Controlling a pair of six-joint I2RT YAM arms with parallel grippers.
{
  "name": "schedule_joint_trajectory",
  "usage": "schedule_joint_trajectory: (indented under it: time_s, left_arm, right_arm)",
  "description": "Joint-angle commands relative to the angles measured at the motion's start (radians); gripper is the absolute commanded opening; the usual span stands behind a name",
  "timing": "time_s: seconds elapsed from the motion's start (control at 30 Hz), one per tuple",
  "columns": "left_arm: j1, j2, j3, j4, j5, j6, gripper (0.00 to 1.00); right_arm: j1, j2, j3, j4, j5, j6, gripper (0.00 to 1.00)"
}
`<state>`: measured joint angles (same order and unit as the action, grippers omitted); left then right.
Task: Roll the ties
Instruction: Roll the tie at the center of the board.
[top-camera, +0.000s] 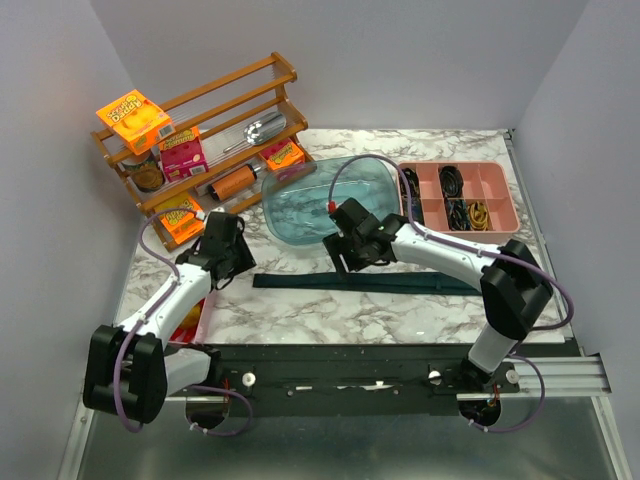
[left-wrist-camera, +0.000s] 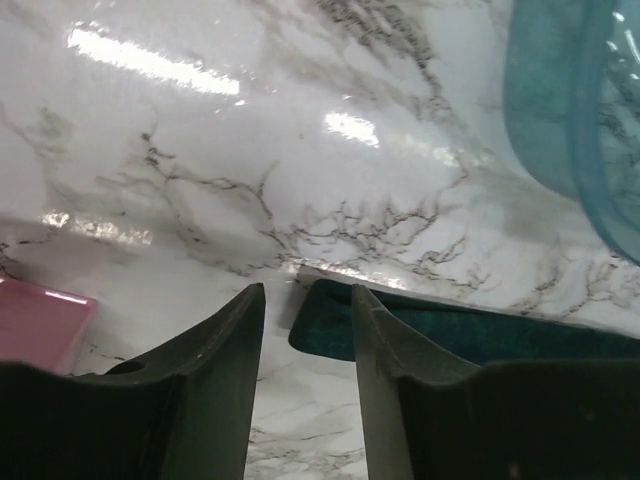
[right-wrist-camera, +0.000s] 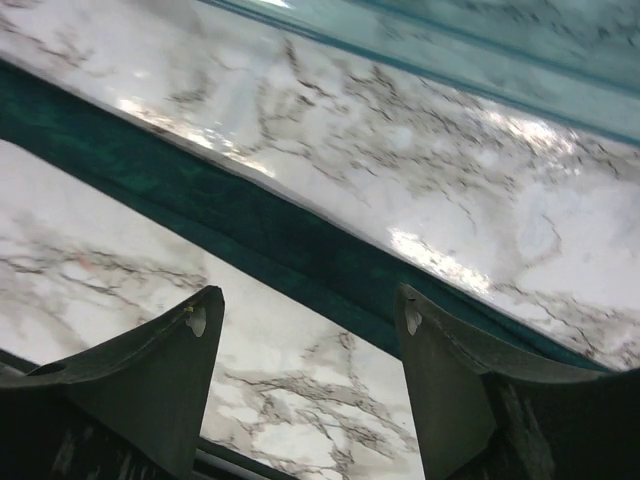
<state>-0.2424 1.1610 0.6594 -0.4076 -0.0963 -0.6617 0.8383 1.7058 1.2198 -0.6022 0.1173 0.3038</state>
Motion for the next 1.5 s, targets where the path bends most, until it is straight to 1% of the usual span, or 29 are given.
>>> schedule_joint_trajectory:
  time_s: [0.0, 0.07, 0.17, 0.2, 0.23, 0.27, 0.3, 0.33, 0.4, 0.43, 0.53, 0.7, 0.87, 1.2, 1.27, 1.47]
  left_arm:
    - [0.067, -0.067, -0.096, 0.070, 0.131, -0.010, 0.57]
    - [0.089, -0.106, -0.130, 0.117, 0.171, -0.029, 0.59]
    - [0.104, -0.150, -0.197, 0.194, 0.228, -0.052, 0.59]
    - [0.104, -0.156, -0.223, 0.213, 0.234, -0.053, 0.59]
    - [0.104, -0.161, -0.236, 0.228, 0.240, -0.056, 0.58]
    - [0.106, -0.158, -0.244, 0.248, 0.250, -0.058, 0.58]
    - [0.106, -0.153, -0.259, 0.262, 0.257, -0.059, 0.56]
    - [0.106, -0.143, -0.265, 0.279, 0.263, -0.061, 0.56]
    - [0.107, -0.129, -0.279, 0.299, 0.271, -0.065, 0.55]
    - [0.106, -0.118, -0.284, 0.305, 0.271, -0.068, 0.54]
    - [0.106, -0.112, -0.297, 0.326, 0.264, -0.070, 0.53]
    - [0.107, -0.113, -0.293, 0.306, 0.236, -0.053, 0.50]
    - [0.107, -0.109, -0.293, 0.305, 0.221, -0.044, 0.49]
    - [0.106, -0.096, -0.299, 0.326, 0.245, -0.038, 0.49]
    - [0.107, -0.103, -0.303, 0.339, 0.254, -0.033, 0.49]
    - [0.106, -0.103, -0.326, 0.358, 0.260, -0.027, 0.49]
  right_arm:
    - [0.033, 0.049, 0.081, 0.034, -0.113, -0.038, 0.77]
    - [0.042, 0.080, 0.115, 0.065, -0.187, -0.038, 0.76]
    - [0.050, 0.115, 0.159, 0.103, -0.261, -0.028, 0.74]
    - [0.054, 0.136, 0.168, 0.114, -0.274, -0.026, 0.69]
    - [0.059, 0.150, 0.179, 0.122, -0.292, -0.026, 0.62]
    - [0.067, 0.161, 0.199, 0.146, -0.307, -0.022, 0.52]
    - [0.068, 0.190, 0.210, 0.156, -0.318, -0.017, 0.25]
    - [0.071, 0.205, 0.230, 0.159, -0.332, -0.015, 0.16]
    - [0.082, 0.238, 0.274, 0.171, -0.340, -0.006, 0.02]
    - [0.087, 0.270, 0.290, 0.173, -0.344, -0.006, 0.01]
    - [0.100, 0.322, 0.359, 0.179, -0.366, -0.003, 0.00]
    - [0.123, 0.417, 0.441, 0.179, -0.393, 0.006, 0.00]
    - [0.142, 0.497, 0.517, 0.171, -0.415, 0.006, 0.00]
    - [0.159, 0.572, 0.543, 0.159, -0.384, -0.002, 0.00]
    - [0.159, 0.594, 0.553, 0.141, -0.355, 0.003, 0.00]
    - [0.160, 0.630, 0.580, 0.091, -0.344, -0.002, 0.00]
